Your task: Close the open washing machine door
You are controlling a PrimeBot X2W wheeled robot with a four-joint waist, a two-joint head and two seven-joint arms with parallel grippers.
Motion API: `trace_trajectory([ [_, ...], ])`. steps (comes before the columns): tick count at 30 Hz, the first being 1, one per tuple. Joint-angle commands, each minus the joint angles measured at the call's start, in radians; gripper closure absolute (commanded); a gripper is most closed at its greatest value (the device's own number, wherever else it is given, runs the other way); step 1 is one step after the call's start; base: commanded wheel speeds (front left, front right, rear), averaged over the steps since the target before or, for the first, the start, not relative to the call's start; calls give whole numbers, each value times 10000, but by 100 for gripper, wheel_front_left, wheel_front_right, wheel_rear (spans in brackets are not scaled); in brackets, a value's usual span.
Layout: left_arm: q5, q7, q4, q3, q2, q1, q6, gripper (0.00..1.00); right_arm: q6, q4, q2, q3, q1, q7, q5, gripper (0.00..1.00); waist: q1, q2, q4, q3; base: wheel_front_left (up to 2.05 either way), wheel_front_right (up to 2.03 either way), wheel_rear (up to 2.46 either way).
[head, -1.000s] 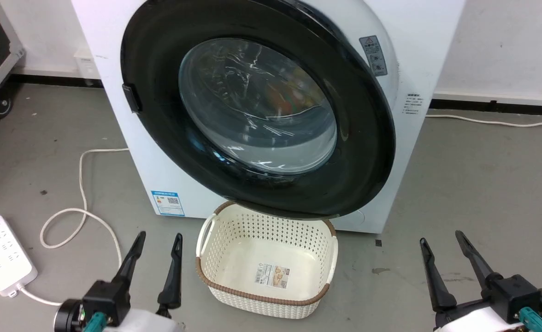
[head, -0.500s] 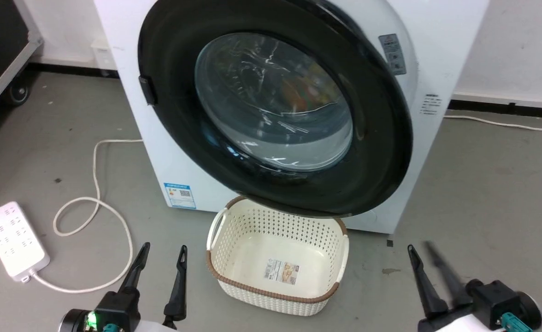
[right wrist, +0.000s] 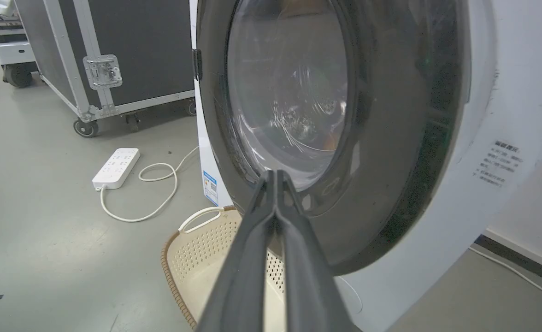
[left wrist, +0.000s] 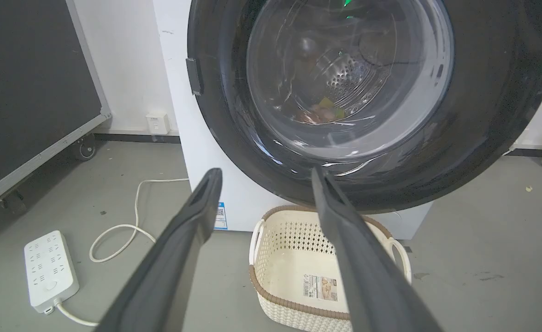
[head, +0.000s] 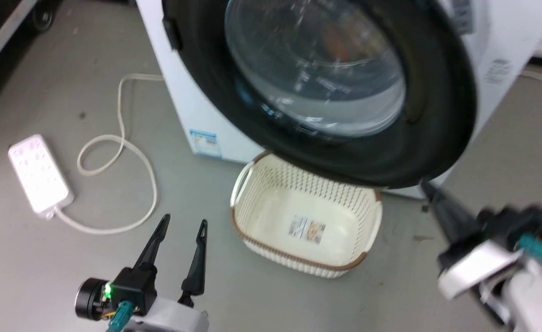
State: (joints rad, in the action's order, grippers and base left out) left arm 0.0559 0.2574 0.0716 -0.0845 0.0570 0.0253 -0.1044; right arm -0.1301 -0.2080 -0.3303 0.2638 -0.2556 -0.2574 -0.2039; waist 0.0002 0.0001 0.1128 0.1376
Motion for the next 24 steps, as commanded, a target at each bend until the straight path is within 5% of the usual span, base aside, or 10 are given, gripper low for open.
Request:
trace_trajectory([
  [1, 20, 43, -55, -22, -11, 145, 34, 0, -6, -131, -207, 72, -377, -44, -133, 100, -2, -1, 384, 545, 0, 0, 0],
  [11, 132, 43, -274, -403, -60, 789, 266, 0, -6, -2436, -1762, 688, -3804, 125, -1914, 100, -2, -1, 919, 1694, 0, 0, 0],
  [24, 316, 43, -501, -929, -67, 1318, 696, 0, -6, -4846, -2343, 623, -6603, 378, -3175, 100, -2, -1, 1043, 2600, 0, 0, 0],
])
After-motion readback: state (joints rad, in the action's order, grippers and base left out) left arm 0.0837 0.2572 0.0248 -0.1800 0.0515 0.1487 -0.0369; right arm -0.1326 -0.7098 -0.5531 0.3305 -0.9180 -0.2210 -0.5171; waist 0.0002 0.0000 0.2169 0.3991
